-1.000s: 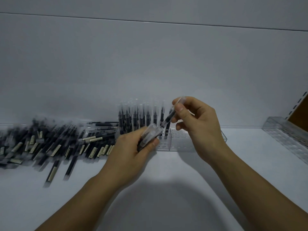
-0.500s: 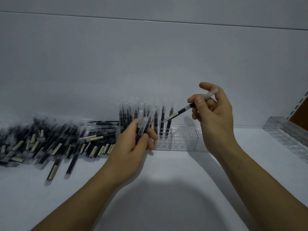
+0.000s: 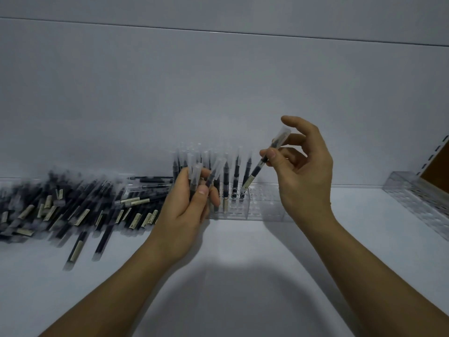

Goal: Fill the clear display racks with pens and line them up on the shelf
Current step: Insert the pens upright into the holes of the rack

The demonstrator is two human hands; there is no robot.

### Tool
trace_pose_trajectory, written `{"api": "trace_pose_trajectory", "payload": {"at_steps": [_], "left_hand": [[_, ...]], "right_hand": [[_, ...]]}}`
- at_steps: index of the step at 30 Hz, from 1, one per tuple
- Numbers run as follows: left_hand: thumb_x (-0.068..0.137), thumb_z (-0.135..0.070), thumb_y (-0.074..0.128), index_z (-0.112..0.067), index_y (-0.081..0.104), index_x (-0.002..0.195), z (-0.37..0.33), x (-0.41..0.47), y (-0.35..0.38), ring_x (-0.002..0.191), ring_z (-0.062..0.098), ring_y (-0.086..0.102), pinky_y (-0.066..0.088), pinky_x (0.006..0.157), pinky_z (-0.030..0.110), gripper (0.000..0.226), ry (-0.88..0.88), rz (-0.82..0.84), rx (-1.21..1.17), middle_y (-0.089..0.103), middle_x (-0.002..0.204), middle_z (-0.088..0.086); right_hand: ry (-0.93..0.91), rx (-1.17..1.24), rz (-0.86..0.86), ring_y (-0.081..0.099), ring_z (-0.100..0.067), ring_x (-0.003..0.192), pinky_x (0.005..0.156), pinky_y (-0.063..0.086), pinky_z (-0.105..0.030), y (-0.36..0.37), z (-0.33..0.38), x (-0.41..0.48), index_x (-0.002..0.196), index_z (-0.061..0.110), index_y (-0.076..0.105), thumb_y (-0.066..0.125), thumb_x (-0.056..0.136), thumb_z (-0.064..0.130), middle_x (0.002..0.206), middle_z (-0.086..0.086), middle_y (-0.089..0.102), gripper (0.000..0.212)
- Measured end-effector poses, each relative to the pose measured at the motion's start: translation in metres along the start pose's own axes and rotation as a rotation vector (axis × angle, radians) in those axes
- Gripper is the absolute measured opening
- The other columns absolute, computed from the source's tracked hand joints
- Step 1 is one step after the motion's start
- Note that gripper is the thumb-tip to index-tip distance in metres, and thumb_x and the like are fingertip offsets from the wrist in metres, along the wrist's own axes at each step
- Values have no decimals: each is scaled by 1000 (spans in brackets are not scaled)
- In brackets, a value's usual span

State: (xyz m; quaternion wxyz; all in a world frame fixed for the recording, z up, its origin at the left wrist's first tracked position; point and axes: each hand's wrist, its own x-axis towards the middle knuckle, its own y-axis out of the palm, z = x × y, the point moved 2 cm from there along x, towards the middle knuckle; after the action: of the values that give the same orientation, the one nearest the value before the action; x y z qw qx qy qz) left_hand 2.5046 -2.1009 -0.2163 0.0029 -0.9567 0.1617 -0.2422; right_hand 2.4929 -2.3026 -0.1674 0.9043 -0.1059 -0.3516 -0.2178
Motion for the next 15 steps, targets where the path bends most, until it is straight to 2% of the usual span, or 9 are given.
{"api": "trace_pose_trajectory", "payload": {"at_steps": [2,8,10,12,15], "left_hand": [[107,-14,37,-15,47,116,1,0,0,57,5,46,39,53,15,13,0,-1,-31,62,82,8],[103,-16,41,-17,41,109,1,1,-1,56,5,50,41,54,13,6,23,-19,-6,61,83,13],[99,-22,44,-21,45,108,2,2,-2,60,4,51,41,58,17,8,25,-39,30,63,87,9],[99,-24,48,-25,51,108,3,3,-3,62,4,52,41,60,21,9,25,-56,71,64,88,-1],[102,-13,51,-25,57,107,1,4,-2,60,3,54,44,56,21,14,26,-64,132,64,80,-11]], "right_hand": [[-19,4,-4,74,-26,80,82,61,-47,4,0,0,129,22,58,72,90,-2,102,2,63,48],[-89,-65,41,72,-21,80,80,62,-35,16,-4,1,126,18,62,76,89,1,99,4,63,43],[-133,-137,84,72,-17,85,80,62,-33,20,-6,1,125,20,64,77,89,4,98,4,66,42],[-197,-237,127,70,-11,86,77,60,-25,22,-8,0,125,19,66,78,89,7,95,5,67,40],[-259,-347,155,66,-6,84,74,55,-14,26,-12,-1,126,18,68,78,89,9,94,9,67,40]]}}
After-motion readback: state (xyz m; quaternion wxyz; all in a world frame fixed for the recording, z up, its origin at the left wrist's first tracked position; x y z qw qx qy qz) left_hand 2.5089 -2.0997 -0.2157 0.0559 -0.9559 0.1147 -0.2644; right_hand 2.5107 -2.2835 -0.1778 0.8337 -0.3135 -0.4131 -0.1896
